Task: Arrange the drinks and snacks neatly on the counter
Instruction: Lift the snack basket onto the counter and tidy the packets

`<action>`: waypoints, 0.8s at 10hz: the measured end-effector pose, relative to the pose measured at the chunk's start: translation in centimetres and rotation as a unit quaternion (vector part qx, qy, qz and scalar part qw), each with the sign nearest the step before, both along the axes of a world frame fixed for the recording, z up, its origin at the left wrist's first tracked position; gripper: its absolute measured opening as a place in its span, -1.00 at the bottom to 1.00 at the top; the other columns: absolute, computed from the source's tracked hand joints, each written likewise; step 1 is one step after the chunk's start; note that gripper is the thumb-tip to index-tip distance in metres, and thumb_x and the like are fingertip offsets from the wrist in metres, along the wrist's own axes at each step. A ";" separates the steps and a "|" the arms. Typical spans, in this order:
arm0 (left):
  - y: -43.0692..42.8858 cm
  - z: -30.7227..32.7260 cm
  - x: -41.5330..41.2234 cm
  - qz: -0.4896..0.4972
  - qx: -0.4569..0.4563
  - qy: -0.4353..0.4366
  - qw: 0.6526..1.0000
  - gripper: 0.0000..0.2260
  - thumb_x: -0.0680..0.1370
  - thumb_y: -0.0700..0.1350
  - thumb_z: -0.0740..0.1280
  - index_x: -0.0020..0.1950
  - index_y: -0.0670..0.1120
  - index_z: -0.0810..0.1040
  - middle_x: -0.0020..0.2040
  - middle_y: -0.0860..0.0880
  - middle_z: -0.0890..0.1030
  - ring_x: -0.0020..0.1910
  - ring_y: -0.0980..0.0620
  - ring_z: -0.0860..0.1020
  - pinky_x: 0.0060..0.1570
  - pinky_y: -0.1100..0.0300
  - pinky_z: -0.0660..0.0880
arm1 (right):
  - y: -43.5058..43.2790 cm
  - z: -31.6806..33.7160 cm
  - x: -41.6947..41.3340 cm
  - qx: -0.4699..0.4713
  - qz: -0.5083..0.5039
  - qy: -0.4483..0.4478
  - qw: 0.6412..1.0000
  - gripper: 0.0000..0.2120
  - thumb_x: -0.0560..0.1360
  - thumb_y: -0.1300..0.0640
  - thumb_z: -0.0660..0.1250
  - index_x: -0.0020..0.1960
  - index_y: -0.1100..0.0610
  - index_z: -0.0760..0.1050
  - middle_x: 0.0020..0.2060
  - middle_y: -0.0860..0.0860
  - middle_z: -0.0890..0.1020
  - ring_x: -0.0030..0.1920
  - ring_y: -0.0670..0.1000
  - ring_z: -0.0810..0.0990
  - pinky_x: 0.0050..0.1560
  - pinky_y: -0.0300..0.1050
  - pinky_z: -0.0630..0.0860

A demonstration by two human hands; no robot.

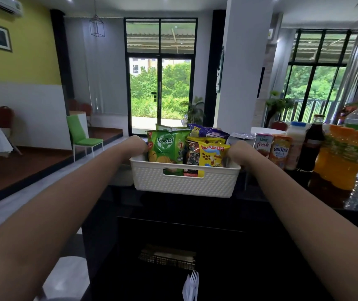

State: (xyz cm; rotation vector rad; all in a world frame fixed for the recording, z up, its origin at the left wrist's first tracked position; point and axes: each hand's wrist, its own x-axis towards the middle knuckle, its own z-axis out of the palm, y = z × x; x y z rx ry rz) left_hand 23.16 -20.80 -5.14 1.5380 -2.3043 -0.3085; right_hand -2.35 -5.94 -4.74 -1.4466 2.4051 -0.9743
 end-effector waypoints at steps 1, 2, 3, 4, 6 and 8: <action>1.4 0.9 0.3 0.012 0.068 0.217 0.974 -0.64 0.54 -0.26 0.22 0.34 -0.25 0.42 0.27 -0.26 0.51 0.22 -0.23 0.51 0.08 0.02 0.51 | 0.6 1.1 0.7 -0.032 -0.018 0.070 0.997 -0.76 0.52 0.24 0.19 0.13 0.29 0.49 0.04 0.25 0.59 -0.13 0.13 0.55 -0.18 -0.04 0.50; 1.5 2.5 0.1 -0.006 -0.048 0.217 0.975 -0.57 0.51 -0.23 0.24 0.39 -0.13 0.33 0.29 -0.20 0.46 0.16 -0.14 0.49 0.09 0.00 0.50 | 0.8 2.7 1.9 -0.102 -0.014 0.144 0.984 -0.66 0.48 0.24 0.20 0.24 0.21 0.48 0.11 0.18 0.59 0.06 0.17 0.53 0.04 0.04 0.53; 3.1 4.2 -0.6 -0.102 -0.138 0.149 0.974 -0.56 0.49 -0.17 0.30 0.37 -0.11 0.38 0.30 -0.16 0.47 0.06 -0.03 0.48 -0.13 0.22 0.46 | 0.4 4.1 3.6 -0.113 0.054 0.180 0.976 -0.68 0.47 0.25 0.24 0.20 0.17 0.57 0.09 0.14 0.64 0.02 0.13 0.57 0.02 -0.02 0.53; 3.5 5.0 -1.4 -0.141 -0.117 0.026 0.983 -0.44 0.50 -0.03 0.37 0.45 -0.11 0.30 0.40 -0.15 0.40 0.28 -0.12 0.44 0.18 0.05 0.43 | -0.5 4.3 4.5 -0.040 0.092 0.179 0.979 -0.78 0.47 0.22 0.32 0.07 0.23 0.64 0.01 0.18 0.67 -0.04 0.13 0.63 -0.05 -0.01 0.56; 2.9 4.5 -1.4 -0.156 -0.043 -0.039 0.986 -0.48 0.53 0.01 0.35 0.44 -0.10 0.31 0.30 -0.14 0.48 -0.06 -0.02 0.53 -0.06 0.13 0.49 | -1.0 3.2 4.3 0.036 0.106 0.190 0.975 -0.70 0.45 0.14 0.31 0.05 0.32 0.60 0.05 0.29 0.61 0.07 0.27 0.58 -0.02 0.11 0.57; 2.5 5.1 -1.1 -0.151 -0.093 -0.038 0.983 -0.68 0.55 0.00 0.32 0.26 -0.10 0.49 0.19 -0.12 0.56 0.06 -0.09 0.56 0.03 0.10 0.48 | -0.8 3.8 4.0 0.065 0.119 0.188 0.973 -0.74 0.44 0.03 0.39 -0.04 0.22 0.66 -0.04 0.20 0.66 -0.15 0.08 0.56 -0.17 -0.09 0.46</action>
